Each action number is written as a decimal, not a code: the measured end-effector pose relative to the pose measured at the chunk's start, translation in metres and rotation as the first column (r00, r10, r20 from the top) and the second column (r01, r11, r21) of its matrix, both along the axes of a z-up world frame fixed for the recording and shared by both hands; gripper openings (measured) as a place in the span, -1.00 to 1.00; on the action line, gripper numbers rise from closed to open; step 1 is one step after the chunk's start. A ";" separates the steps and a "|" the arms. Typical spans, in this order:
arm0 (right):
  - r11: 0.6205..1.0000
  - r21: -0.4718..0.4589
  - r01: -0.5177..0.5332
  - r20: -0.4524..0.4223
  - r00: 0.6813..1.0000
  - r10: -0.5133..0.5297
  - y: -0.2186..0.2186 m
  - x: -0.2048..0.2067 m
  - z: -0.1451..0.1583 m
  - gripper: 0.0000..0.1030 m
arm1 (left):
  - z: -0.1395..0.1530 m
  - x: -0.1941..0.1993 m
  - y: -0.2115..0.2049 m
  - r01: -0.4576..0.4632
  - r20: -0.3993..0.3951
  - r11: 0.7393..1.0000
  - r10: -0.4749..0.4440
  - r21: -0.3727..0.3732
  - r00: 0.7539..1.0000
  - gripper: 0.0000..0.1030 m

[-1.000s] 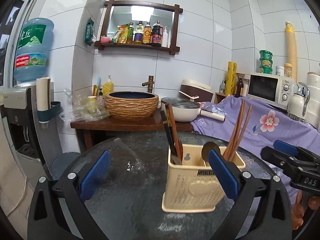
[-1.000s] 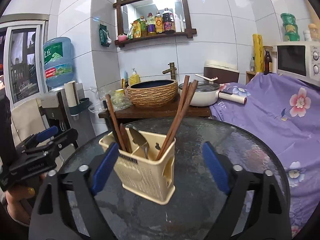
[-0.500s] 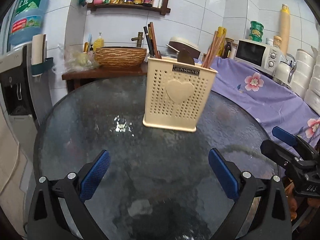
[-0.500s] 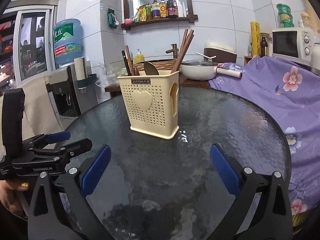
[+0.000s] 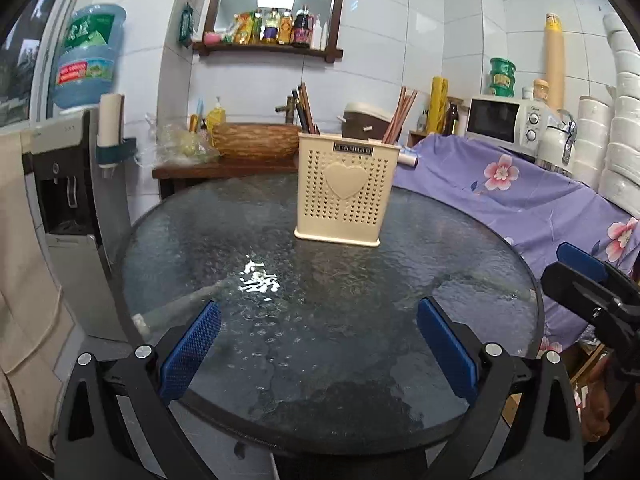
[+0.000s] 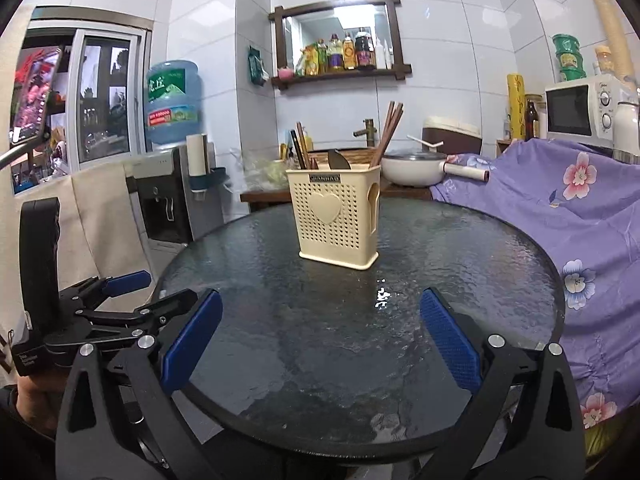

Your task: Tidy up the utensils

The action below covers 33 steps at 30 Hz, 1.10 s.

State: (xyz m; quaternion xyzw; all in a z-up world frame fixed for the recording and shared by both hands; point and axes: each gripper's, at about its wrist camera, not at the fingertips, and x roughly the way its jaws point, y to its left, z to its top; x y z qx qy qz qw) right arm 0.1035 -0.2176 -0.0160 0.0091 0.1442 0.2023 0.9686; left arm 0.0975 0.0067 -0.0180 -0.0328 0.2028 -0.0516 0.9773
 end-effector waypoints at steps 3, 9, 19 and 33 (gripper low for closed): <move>1.000 0.000 -0.006 0.023 1.000 0.006 -0.004 -0.014 0.004 0.89 | 0.007 -0.017 -0.001 -0.011 0.052 1.000 0.010 0.022 0.999 0.87; 1.000 0.005 0.001 0.029 1.000 -0.001 -0.010 -0.031 0.001 0.89 | 0.010 -0.036 0.000 -0.018 0.076 1.000 0.017 0.019 0.997 0.87; 1.000 0.013 0.000 0.058 0.998 0.000 -0.017 -0.052 0.004 0.89 | 0.009 -0.053 0.000 -0.023 0.081 1.000 0.022 0.009 0.996 0.87; 1.000 0.019 0.009 0.049 0.999 -0.010 -0.019 -0.055 0.003 0.89 | 0.010 -0.059 -0.006 -0.019 0.093 0.999 0.016 0.040 0.996 0.87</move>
